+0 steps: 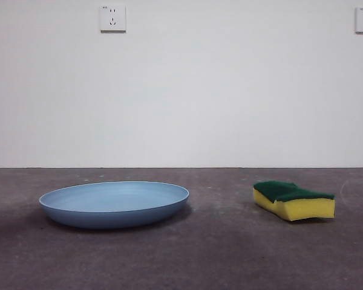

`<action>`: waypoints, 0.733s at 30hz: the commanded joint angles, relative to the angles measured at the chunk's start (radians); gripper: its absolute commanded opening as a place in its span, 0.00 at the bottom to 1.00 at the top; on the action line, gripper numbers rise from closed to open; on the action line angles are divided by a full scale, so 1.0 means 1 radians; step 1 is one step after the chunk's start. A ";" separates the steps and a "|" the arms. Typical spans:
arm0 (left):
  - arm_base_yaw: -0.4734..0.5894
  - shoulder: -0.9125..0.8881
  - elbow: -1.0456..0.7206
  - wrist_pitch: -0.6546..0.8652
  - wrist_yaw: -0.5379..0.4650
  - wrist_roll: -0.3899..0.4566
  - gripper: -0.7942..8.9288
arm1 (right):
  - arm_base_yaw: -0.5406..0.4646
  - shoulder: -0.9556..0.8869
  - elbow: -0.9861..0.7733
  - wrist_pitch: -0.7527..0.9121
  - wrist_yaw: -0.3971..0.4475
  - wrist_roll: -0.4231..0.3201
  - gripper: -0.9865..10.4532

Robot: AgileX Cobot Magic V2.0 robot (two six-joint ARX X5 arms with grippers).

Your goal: Pick up the plate,pick up the cloth,clean the plate with the cloth

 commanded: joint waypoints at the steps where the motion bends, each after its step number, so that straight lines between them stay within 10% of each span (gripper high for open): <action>1: -0.017 -0.003 -0.003 0.003 -0.005 0.017 0.08 | 0.002 -0.002 -0.007 0.004 0.003 0.010 0.09; 13: 0.146 -0.208 -0.027 0.122 -0.068 0.128 0.08 | 0.002 -0.002 -0.007 0.000 0.002 0.010 0.09; 22: 0.329 -0.354 -0.286 0.339 0.120 0.129 0.08 | 0.002 -0.002 -0.007 -0.005 0.003 0.010 0.09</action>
